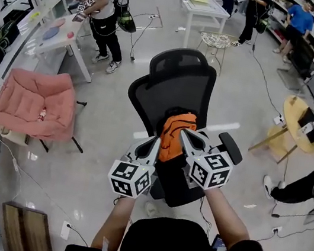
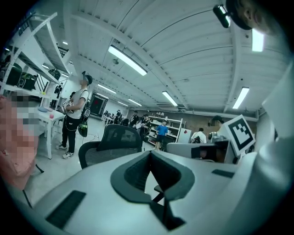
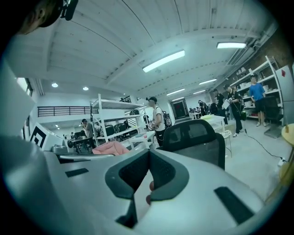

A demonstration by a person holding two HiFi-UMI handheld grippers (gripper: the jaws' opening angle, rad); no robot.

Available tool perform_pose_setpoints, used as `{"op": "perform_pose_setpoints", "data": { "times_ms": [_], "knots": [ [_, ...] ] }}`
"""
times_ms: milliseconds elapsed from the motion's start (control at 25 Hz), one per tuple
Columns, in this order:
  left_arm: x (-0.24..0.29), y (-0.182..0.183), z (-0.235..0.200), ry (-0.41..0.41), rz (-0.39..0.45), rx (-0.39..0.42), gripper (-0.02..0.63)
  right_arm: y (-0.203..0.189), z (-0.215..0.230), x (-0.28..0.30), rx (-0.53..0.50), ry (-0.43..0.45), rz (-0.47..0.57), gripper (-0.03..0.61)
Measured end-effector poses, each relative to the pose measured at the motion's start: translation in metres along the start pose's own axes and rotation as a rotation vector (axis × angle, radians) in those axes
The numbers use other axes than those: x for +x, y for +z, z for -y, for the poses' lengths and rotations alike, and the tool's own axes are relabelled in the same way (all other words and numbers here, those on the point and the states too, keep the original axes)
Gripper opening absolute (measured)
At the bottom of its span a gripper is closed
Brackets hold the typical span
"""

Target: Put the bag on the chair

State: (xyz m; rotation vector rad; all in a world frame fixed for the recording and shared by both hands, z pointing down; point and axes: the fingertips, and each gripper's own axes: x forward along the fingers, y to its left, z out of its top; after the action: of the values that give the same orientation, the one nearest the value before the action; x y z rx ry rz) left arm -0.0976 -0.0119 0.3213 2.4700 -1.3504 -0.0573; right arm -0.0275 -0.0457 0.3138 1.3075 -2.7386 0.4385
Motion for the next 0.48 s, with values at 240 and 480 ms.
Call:
{"op": "perform_pose_setpoints", "data": {
  "times_ms": [240, 480],
  "knots": [
    [0.000, 0.000, 0.033, 0.044, 0.020, 0.000, 0.011, 0.007, 0.009, -0.033, 0.002, 0.021, 0.020, -0.005],
    [0.001, -0.007, 0.082, 0.048, 0.033, 0.000, 0.011, 0.011, 0.021, -0.081, -0.012, 0.035, 0.035, -0.005]
  ]
}}
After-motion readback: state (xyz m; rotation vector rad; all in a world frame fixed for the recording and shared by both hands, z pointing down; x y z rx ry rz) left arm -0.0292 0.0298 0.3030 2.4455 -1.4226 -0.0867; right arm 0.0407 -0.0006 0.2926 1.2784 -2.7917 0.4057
